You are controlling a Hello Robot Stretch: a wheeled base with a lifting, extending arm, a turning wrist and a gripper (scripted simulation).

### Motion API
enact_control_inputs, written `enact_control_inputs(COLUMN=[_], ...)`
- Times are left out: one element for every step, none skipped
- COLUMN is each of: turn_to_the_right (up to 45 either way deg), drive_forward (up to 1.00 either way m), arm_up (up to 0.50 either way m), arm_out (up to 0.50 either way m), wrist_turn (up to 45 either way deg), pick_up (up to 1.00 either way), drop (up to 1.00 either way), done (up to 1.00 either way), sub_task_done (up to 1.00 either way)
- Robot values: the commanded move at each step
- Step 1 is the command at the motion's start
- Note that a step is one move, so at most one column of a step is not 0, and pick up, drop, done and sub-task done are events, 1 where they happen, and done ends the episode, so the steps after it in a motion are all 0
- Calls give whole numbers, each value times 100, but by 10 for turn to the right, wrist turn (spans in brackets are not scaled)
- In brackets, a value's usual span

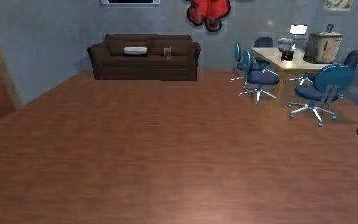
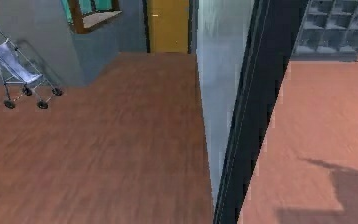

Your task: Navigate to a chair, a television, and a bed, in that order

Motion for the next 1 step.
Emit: enact_control_inputs(turn_to_the_right=[0], drive_forward=[30], arm_up=[0], arm_out=[0], wrist_turn=[0], pick_up=[0], drop=[0], done=[0], sub_task_done=[0])
